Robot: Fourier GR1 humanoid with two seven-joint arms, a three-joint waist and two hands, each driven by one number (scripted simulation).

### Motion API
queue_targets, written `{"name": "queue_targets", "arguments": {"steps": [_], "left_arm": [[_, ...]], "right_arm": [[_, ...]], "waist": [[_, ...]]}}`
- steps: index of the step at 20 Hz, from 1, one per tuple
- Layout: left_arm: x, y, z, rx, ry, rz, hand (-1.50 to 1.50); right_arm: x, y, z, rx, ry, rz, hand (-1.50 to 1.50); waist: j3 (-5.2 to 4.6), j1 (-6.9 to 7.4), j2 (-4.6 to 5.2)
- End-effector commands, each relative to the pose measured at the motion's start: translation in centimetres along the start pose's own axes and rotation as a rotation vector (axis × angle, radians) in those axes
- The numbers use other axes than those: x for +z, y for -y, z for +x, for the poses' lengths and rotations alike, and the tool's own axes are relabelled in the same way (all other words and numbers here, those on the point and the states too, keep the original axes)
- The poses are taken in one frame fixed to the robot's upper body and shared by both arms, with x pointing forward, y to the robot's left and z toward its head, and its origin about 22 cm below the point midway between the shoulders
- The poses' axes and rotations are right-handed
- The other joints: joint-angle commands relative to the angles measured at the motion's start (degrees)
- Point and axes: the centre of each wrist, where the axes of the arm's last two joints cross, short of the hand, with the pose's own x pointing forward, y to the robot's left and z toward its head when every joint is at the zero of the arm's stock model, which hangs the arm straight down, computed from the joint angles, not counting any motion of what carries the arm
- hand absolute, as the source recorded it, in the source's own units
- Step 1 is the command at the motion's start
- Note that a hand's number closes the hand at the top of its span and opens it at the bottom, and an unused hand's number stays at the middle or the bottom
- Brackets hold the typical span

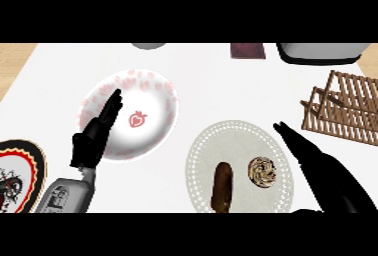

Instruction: Pick the cupcake from the placemat and place it in the tiered shelf

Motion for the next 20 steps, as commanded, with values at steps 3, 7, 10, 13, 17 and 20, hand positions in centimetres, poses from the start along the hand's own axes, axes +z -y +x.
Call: {"name": "queue_targets", "arguments": {"steps": [3, 7, 10, 13, 17, 20], "left_arm": [[-0.2, -1.1, 0.1, 0.009, -0.006, -0.002, 0.0], [-0.4, 0.7, 1.2, 0.001, -0.002, -0.008, 0.0], [-0.7, 1.5, 1.3, -0.001, 0.01, -0.004, 0.0], [1.6, 0.1, -1.2, 0.005, 0.004, 0.007, 0.0], [-0.4, 2.1, 0.4, 0.012, 0.004, 0.0, 0.0], [0.6, -0.6, 0.7, 0.002, -0.002, -0.014, 0.0]], "right_arm": [[0.7, 1.0, -0.2, 0.021, -0.033, 0.006, -1.5], [-1.2, -1.1, -0.5, 0.011, -0.049, 0.012, -1.5], [-0.5, -1.3, -2.1, 0.021, -0.061, 0.013, -1.5], [0.1, -1.1, -1.7, 0.049, -0.061, 0.032, -1.5], [-1.8, -2.8, -2.4, 0.062, -0.082, 0.046, -1.5], [-2.2, -5.1, -1.7, 0.084, -0.082, 0.048, -1.5]], "waist": [[0.0, -0.1, 0.0], [0.0, -0.01, 0.01], [0.01, -0.15, 0.0], [0.0, -0.1, -0.02], [0.0, -0.16, 0.02], [0.01, 0.02, -0.01]]}}
